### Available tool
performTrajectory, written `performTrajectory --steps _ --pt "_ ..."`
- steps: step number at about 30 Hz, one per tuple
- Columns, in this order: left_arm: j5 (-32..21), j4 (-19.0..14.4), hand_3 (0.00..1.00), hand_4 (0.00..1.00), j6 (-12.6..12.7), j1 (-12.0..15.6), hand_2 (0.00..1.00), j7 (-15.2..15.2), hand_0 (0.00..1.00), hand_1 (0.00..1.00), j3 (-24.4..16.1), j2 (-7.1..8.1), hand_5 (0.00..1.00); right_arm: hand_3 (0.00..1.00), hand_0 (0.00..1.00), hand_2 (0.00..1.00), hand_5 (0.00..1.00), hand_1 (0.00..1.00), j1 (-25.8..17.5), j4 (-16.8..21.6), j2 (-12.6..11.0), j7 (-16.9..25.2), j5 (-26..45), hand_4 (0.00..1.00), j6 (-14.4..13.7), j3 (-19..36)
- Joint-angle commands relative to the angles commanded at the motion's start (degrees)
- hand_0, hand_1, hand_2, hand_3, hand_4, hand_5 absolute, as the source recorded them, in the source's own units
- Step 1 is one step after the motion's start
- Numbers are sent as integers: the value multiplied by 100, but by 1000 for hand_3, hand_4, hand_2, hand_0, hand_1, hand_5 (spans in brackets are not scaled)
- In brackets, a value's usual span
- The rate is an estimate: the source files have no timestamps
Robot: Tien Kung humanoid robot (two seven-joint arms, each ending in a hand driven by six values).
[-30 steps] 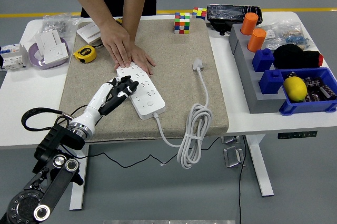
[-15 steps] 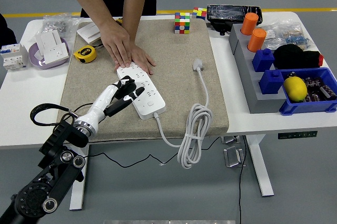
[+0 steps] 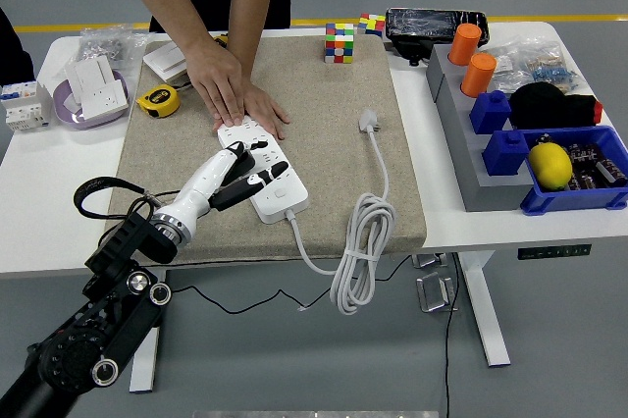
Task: Pick up the plug,place it near the board,insert it into the board,press the button
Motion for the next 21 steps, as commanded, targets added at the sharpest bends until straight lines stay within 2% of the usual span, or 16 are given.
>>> performTrajectory --steps 21 --pt "213 214 888 998 -136 -189 936 45 998 985 329 -17 998 764 825 755 998 796 15 0 -14 4 5 998 -5 -25"
